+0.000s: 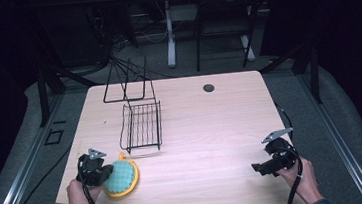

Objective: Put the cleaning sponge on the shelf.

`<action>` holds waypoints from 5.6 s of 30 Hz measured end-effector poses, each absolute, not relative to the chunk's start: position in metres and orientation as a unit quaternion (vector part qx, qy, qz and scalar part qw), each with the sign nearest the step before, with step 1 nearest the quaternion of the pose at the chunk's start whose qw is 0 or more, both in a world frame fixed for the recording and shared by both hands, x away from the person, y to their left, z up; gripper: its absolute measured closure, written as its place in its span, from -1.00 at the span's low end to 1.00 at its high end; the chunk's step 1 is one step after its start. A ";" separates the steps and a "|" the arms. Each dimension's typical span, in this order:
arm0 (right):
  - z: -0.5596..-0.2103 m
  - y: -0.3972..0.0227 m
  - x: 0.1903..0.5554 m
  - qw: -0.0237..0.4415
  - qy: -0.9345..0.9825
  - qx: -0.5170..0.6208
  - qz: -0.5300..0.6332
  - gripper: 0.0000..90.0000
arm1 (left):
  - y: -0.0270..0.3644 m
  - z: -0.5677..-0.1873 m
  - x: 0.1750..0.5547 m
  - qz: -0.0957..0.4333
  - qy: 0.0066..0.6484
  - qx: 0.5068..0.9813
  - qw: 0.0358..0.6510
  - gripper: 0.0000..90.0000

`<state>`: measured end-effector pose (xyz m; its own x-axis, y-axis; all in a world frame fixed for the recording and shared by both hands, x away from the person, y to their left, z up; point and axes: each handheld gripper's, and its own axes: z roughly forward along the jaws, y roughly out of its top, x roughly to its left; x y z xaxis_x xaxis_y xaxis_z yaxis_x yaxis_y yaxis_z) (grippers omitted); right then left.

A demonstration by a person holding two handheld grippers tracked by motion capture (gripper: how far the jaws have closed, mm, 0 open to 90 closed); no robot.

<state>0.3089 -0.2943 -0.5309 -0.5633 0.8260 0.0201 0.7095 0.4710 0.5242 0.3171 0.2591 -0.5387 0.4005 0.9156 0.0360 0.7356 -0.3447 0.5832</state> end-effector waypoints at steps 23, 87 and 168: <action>-0.532 -0.297 0.310 0.117 0.849 0.455 0.244 -0.80 | 0.269 -0.517 0.304 0.202 0.513 0.787 0.276 0.94; -0.533 -0.297 0.311 0.121 0.852 0.453 0.233 -0.79 | 0.266 -0.461 0.278 0.247 0.477 0.776 0.330 0.95; -0.536 -0.295 0.312 0.117 0.855 0.451 0.229 -0.78 | 0.225 -0.467 0.383 0.267 0.495 0.714 0.416 0.95</action>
